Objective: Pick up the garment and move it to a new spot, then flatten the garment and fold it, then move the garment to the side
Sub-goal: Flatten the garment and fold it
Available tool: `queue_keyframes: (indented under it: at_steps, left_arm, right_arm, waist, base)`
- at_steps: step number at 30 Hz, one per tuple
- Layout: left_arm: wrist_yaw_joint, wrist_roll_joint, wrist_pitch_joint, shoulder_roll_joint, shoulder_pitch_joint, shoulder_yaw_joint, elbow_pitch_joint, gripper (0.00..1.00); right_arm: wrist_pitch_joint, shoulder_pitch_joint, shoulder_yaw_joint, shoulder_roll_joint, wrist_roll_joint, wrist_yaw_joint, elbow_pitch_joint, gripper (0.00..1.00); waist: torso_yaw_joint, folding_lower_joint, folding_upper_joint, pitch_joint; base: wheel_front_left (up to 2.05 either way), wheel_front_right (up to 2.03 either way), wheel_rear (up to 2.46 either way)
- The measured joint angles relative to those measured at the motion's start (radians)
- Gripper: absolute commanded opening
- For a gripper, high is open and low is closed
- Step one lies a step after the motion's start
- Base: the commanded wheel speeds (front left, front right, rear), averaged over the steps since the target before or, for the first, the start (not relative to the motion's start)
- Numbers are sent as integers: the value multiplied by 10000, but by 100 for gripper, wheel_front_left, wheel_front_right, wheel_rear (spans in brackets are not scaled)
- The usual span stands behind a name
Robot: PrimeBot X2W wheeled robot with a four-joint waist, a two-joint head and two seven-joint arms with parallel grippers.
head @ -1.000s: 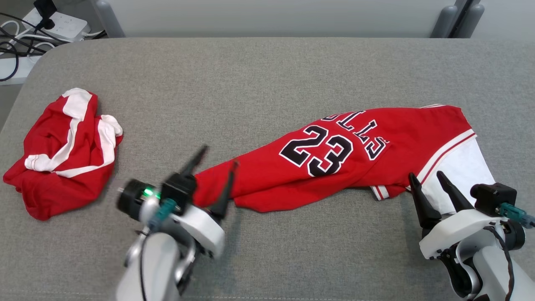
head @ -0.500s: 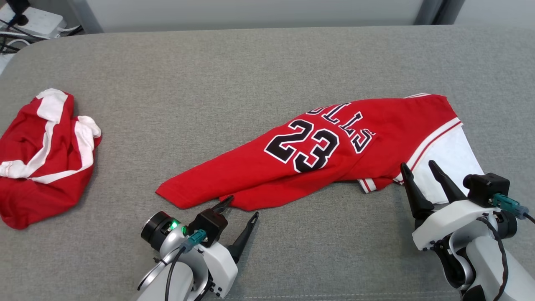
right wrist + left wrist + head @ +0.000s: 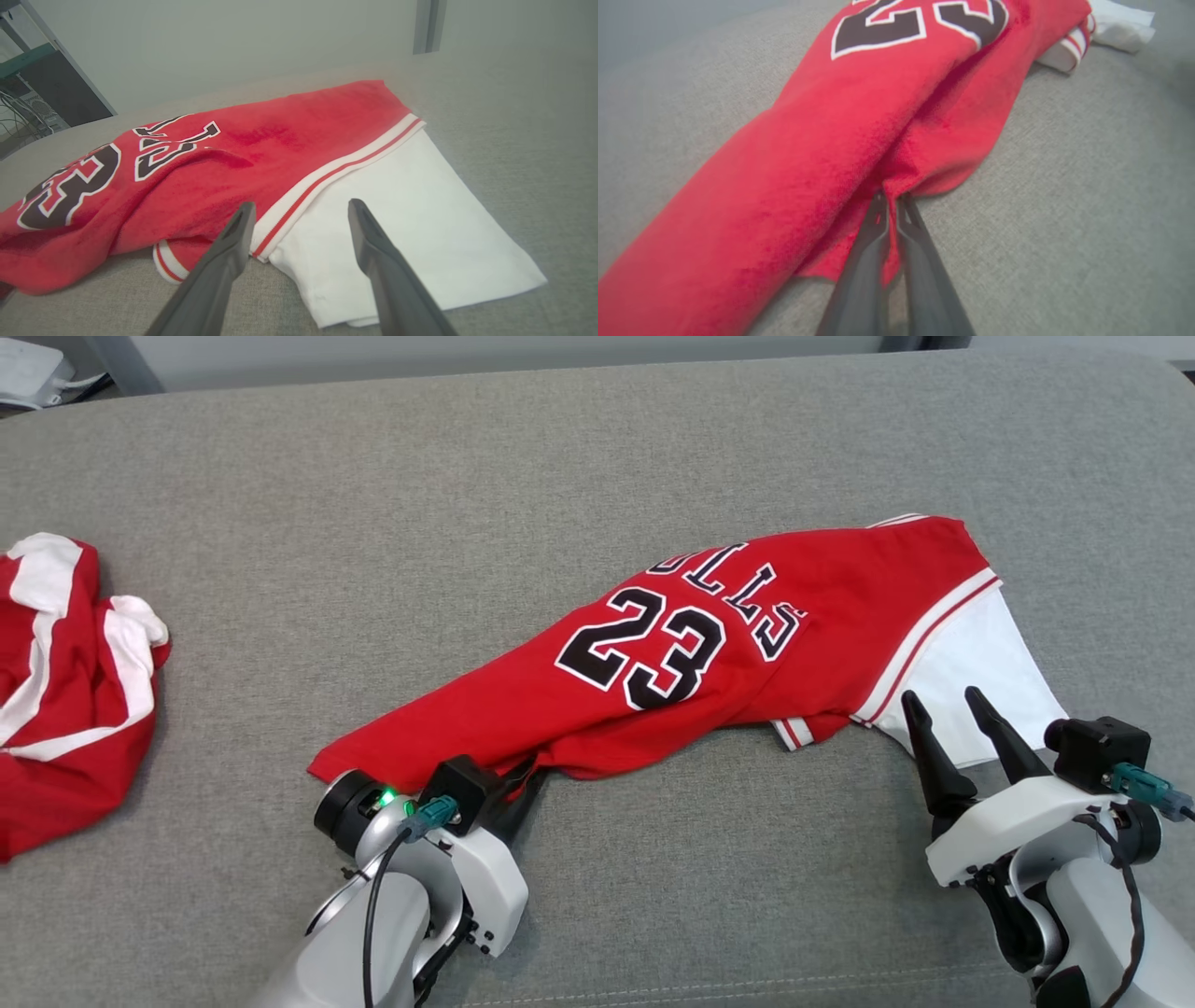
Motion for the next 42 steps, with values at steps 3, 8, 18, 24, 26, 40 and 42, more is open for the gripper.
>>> queue_keyframes:
  at_steps: [3, 8, 18, 24, 26, 40, 42]
  left_arm:
    - [-2, -483, 38, 236, -15, -173, -621, 0]
    - [-2, -1586, 40, 619, -195, -752, -1965, 0]
    - [-4, -3605, 863, 2226, -1445, -1889, -3471, 0]
    - [12, -3613, 1246, 2391, -1934, -2196, -2054, 100]
    - [383, -3561, 884, 2391, -2104, -2025, -1524, 100]
    - [1716, -2385, 82, 1755, -2080, -631, -2274, 100]
    - [1699, -2073, 82, 1651, -1553, -431, -2909, 100]
  right_arm:
    - [-6, 1, -23, 10, 17, 0, 17, 100]
    - [-21, 2, 35, 54, 94, 0, 81, 100]
    - [-79, -16, 313, 290, 259, 0, 336, 100]
    - [-90, -151, 545, 412, 297, 0, 378, 100]
    - [-92, -159, 642, 426, 376, 0, 385, 100]
    - [-178, -194, 650, 431, 476, 0, 598, 100]
    - [-178, -195, 656, 433, 476, 0, 606, 100]
  waist:
    - [199, 0, 0, -68]
    - [667, 0, 0, -242]
    - [1318, 0, 0, -500]
    - [760, 0, 0, -272]
    - [531, 0, 0, -177]
    - [646, 0, 0, -42]
    - [797, 0, 0, -68]
  base:
    - [0, 0, 0]
    - [0, 0, 0]
    - [0, 0, 0]
    - [0, 0, 0]
    - [0, 0, 0]
    - [0, 0, 0]
    - [0, 0, 0]
